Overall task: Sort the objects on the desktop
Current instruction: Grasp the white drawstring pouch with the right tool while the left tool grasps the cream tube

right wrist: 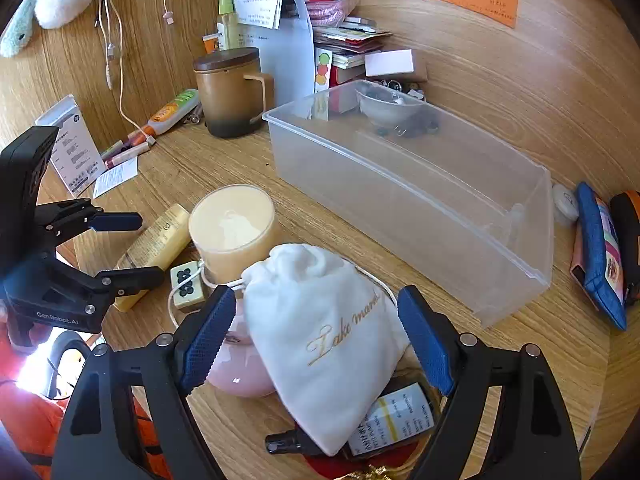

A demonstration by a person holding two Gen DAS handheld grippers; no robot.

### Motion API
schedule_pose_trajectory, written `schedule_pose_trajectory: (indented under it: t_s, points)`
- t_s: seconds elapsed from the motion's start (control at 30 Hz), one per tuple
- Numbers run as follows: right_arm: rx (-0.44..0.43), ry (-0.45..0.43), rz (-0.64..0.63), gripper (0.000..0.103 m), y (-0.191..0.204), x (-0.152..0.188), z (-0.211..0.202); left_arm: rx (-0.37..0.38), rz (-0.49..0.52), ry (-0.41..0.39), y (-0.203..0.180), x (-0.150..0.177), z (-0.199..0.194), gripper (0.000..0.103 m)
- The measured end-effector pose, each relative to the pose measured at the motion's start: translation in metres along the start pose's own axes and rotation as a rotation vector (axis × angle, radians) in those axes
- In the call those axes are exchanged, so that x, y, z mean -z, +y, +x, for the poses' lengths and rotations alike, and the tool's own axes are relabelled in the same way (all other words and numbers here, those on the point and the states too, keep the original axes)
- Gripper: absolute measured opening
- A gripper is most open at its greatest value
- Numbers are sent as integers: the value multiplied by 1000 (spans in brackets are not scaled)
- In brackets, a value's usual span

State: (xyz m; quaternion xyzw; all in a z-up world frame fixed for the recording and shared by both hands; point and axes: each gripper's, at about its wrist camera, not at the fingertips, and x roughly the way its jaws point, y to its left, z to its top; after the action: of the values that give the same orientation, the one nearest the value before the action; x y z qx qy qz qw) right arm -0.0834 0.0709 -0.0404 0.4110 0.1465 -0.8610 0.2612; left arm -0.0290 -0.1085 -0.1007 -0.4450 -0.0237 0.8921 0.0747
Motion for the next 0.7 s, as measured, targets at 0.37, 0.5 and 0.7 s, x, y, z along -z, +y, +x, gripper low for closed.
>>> schedule_pose_trajectory:
  t_s: [0.37, 0.5, 0.7]
  points:
    - [-52, 97, 17, 69, -14, -11, 27, -26, 58, -5, -8, -3, 9, 68]
    - [-49, 126, 8, 63, -16, -12, 37, -42, 134, -15, -18, -3, 11, 53]
    - [-23, 97, -8, 53, -10, -8, 34, 12, 83, -10, -6, -9, 11, 48]
